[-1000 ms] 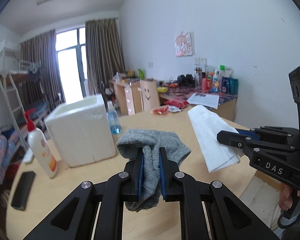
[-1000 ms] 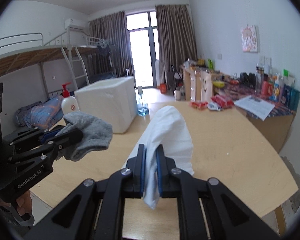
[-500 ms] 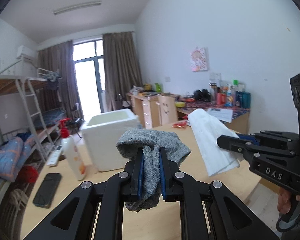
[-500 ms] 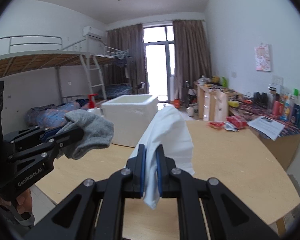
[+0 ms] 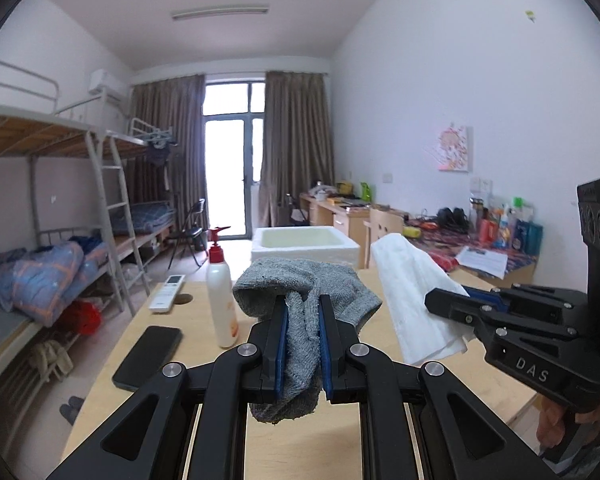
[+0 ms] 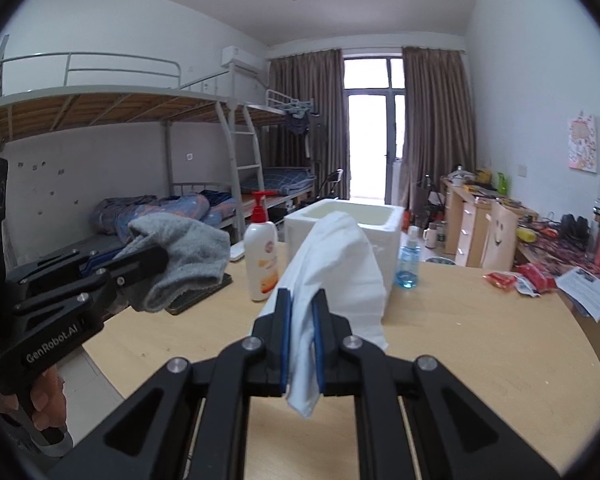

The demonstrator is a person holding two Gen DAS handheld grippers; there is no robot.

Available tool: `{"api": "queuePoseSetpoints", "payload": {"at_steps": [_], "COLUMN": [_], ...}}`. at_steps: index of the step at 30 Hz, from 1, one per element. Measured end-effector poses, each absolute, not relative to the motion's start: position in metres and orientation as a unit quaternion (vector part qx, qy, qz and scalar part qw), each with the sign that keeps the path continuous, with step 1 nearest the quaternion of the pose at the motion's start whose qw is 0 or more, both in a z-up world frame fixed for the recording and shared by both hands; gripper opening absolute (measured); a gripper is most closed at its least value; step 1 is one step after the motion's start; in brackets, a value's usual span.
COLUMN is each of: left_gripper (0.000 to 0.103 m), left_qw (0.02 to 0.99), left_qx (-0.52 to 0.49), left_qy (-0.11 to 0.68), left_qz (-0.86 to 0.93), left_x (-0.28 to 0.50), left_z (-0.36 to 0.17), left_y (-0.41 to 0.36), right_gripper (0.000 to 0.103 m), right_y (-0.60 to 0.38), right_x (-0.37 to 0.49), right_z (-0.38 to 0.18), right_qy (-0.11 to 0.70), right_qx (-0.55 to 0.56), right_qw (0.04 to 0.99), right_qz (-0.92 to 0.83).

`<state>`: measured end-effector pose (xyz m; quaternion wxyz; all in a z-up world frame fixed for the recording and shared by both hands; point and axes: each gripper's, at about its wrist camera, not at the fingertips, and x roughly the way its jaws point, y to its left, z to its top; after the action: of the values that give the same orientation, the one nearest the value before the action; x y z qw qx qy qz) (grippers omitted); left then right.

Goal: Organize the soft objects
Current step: 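Carry the grey socks and white tissue in both tools over the foam box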

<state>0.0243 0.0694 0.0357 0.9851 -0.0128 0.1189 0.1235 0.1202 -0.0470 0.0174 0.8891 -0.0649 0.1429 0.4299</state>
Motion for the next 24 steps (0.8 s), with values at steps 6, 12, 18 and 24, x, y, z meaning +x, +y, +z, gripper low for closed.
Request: {"api": "queuePoseSetpoints", "payload": {"at_steps": [6, 12, 18, 24], "left_gripper": [0.015, 0.015, 0.015, 0.015], "left_qw": [0.982, 0.981, 0.981, 0.981], "left_qx": [-0.025, -0.028, -0.028, -0.032], "left_qy": [0.129, 0.142, 0.147, 0.148], "left_qz": [0.135, 0.127, 0.125, 0.122], "left_x": [0.034, 0.047, 0.064, 0.081], "left_z": [0.027, 0.02, 0.023, 0.032], "left_y": [0.078, 0.078, 0.082, 0.088], "right_gripper": [0.013, 0.013, 0.013, 0.013], "right_y": [-0.039, -0.036, -0.032, -0.029], "right_x": [0.123, 0.13, 0.141, 0.155], "right_z": [0.013, 0.007, 0.011, 0.024], "right_qy": [0.147, 0.162, 0.171, 0.167], "right_qx": [-0.065, -0.067, -0.066, -0.07], "right_qw": [0.885, 0.884, 0.886, 0.889], "right_qz": [0.437, 0.434, 0.425, 0.421]}}
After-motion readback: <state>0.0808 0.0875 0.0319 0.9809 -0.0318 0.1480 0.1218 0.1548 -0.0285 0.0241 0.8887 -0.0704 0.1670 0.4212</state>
